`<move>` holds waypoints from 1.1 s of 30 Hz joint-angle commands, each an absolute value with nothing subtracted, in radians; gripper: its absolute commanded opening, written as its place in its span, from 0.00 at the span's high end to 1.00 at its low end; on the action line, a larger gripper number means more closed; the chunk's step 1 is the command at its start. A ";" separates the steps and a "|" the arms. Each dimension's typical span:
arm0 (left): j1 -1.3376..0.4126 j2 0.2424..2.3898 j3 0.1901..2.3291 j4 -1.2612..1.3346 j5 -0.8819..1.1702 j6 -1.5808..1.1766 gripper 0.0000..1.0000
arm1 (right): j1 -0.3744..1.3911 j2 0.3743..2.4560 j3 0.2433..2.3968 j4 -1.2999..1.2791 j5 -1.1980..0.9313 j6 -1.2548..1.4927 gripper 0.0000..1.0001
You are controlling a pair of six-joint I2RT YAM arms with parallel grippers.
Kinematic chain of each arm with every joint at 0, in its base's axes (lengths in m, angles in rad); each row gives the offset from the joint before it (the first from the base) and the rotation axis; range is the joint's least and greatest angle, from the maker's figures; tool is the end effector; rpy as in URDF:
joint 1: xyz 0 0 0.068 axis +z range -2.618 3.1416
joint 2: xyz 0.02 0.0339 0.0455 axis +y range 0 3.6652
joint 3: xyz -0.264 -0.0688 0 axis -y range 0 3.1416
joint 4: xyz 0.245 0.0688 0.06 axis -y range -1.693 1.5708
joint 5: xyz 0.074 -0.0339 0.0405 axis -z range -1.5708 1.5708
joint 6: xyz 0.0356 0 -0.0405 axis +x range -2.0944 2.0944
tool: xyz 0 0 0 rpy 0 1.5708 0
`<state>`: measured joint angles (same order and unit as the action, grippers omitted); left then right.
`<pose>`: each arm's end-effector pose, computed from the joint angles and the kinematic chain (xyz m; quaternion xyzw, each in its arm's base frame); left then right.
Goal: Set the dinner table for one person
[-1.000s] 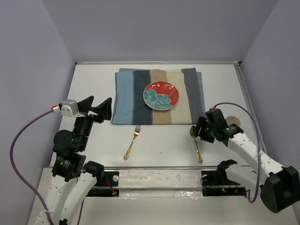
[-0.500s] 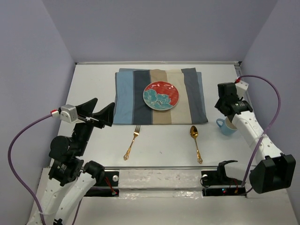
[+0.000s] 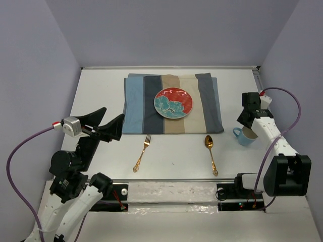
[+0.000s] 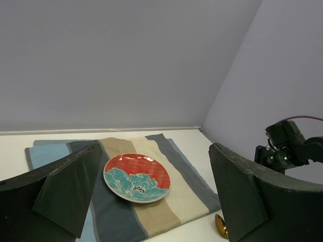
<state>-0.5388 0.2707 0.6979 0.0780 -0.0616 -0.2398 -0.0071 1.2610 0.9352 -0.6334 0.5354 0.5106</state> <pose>0.0523 -0.0287 0.3932 0.0494 0.5060 -0.3123 0.8025 0.2508 -0.0199 0.2577 0.3124 0.8686 -0.1720 0.3440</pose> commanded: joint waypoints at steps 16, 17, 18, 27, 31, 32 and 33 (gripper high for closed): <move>-0.551 0.290 0.718 0.120 -0.063 -0.222 0.01 | 0.093 1.256 1.130 -0.445 0.486 0.370 1.00; -0.552 0.296 0.718 0.120 -0.063 -0.221 0.01 | 0.124 1.282 1.179 -0.436 0.492 0.347 1.00; -0.551 0.302 0.718 0.120 -0.063 -0.218 0.01 | 0.150 1.358 1.230 -0.422 0.491 0.301 1.00; -0.549 0.360 0.716 0.112 -0.087 -0.207 0.01 | 0.215 1.868 1.833 -0.374 0.212 0.124 1.00; -0.549 0.377 0.719 0.103 -0.119 -0.190 0.01 | 0.224 2.078 2.119 -0.468 0.153 0.091 1.00; -0.549 0.383 0.719 0.100 -0.126 -0.186 0.01 | 0.224 2.115 2.173 -0.486 0.144 0.081 1.00; -0.549 0.387 0.719 0.100 -0.129 -0.184 0.01 | 0.224 2.173 2.256 -0.521 0.132 0.069 1.00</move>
<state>-0.5442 0.3676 0.6979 0.0731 -0.0944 -0.2173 0.2226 2.0399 1.9888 -0.4763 0.2142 0.1600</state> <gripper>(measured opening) 0.989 0.073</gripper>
